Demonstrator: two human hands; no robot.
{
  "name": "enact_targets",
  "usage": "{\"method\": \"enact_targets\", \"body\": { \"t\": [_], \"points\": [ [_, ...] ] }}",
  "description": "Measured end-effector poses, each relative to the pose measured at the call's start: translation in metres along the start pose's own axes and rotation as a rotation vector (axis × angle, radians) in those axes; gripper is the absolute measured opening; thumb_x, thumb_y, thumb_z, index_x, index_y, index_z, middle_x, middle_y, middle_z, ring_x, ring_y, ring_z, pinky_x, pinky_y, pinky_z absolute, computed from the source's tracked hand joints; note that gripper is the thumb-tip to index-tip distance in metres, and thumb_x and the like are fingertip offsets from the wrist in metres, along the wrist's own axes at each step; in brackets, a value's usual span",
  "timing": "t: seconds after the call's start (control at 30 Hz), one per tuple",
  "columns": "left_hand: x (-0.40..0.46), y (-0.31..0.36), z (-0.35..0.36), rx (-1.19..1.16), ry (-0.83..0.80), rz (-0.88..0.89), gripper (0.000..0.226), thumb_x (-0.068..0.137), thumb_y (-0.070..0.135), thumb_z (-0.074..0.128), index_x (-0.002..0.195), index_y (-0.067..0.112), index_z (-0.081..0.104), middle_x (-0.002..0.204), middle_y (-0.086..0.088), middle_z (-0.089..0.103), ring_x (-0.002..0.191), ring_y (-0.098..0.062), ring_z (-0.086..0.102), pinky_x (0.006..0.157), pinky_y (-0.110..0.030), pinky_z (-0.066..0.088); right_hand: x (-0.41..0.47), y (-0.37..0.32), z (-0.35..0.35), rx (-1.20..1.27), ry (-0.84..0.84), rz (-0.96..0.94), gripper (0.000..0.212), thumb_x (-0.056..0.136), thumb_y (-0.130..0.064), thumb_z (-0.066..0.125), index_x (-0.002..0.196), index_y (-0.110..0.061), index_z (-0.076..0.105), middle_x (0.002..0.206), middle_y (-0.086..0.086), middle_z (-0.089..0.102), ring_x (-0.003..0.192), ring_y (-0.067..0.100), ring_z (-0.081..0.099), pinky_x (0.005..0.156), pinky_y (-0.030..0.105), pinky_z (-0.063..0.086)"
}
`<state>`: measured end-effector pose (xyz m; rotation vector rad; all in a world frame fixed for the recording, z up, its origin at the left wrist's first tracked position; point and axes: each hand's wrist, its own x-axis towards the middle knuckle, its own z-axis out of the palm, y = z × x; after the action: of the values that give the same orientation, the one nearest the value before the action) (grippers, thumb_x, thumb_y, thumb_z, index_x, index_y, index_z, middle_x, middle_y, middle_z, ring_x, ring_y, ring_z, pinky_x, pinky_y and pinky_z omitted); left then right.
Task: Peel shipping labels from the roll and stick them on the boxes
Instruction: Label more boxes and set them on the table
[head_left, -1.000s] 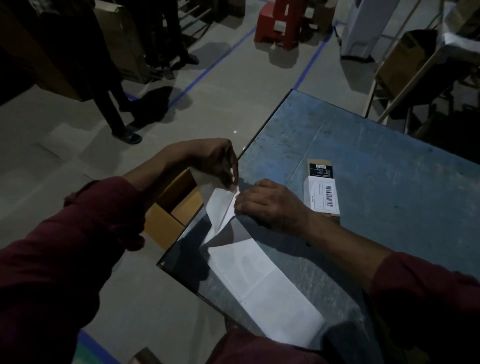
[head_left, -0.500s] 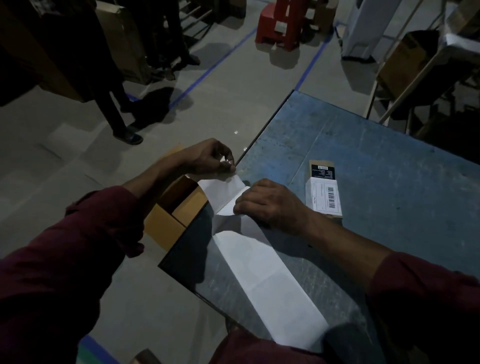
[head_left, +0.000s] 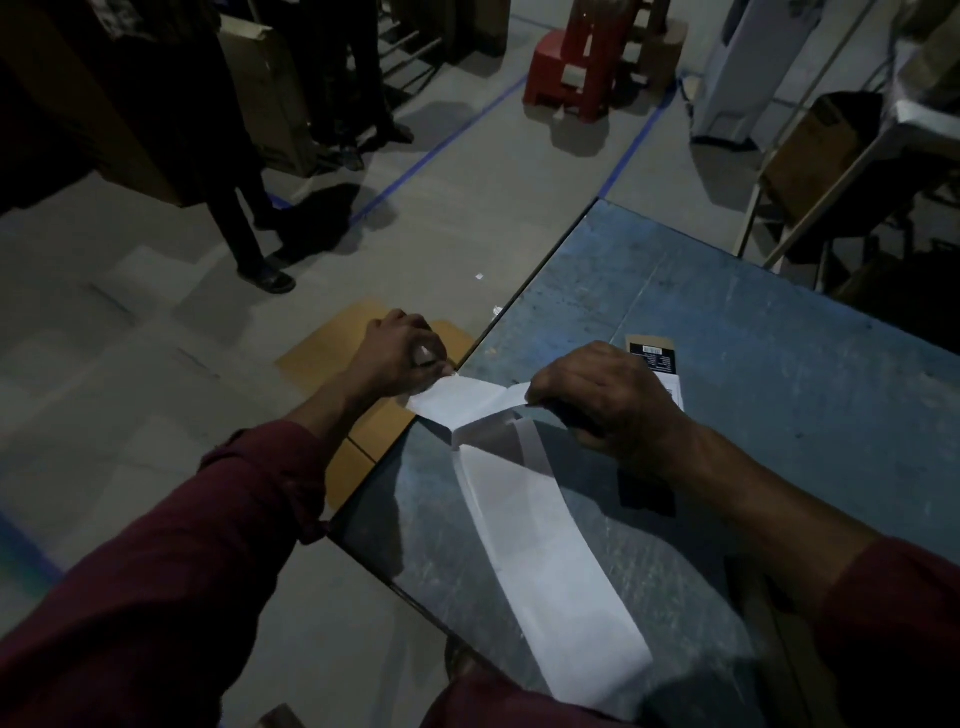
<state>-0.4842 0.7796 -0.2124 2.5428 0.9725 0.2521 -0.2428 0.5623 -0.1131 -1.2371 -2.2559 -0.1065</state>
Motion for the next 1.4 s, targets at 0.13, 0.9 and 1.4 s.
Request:
{"method": "enact_targets", "body": {
  "t": [0.13,0.9,1.4],
  "points": [
    [-0.004,0.005,0.004,0.084,0.045,-0.03,0.026,0.088,0.036,0.077,0.114,0.033,0.077,0.123,-0.002,0.064,0.117,-0.032,0.05,0.092,-0.046,0.034,0.002,0.004,-0.003,0.03,0.012,0.083,0.012,0.096,-0.015,0.063,0.102,-0.01,0.073,0.093,0.005,0.073,0.079,0.024,0.068,0.069,0.043,0.055],
    [-0.082,0.046,0.037,-0.195,0.375,0.014,0.032,0.075,0.009,0.079,0.107,0.009,0.082,0.108,-0.009,0.08,0.095,-0.028,0.075,0.087,-0.053,0.06,0.029,0.009,-0.025,0.136,0.107,0.219,0.012,0.088,-0.007,0.073,0.1,-0.009,0.074,0.096,0.0,0.076,0.082,0.013,0.071,0.075,0.033,0.063],
    [-0.072,0.052,-0.006,-0.227,0.443,-0.111,0.056,0.078,0.004,0.059,0.131,0.019,0.068,0.122,-0.011,0.074,0.11,-0.032,0.068,0.093,-0.044,0.056,0.008,0.003,-0.056,0.407,0.324,0.73,0.019,0.094,-0.018,0.076,0.086,-0.031,0.064,0.082,-0.017,0.071,0.073,0.01,0.071,0.06,0.035,0.06]
  ]
}}
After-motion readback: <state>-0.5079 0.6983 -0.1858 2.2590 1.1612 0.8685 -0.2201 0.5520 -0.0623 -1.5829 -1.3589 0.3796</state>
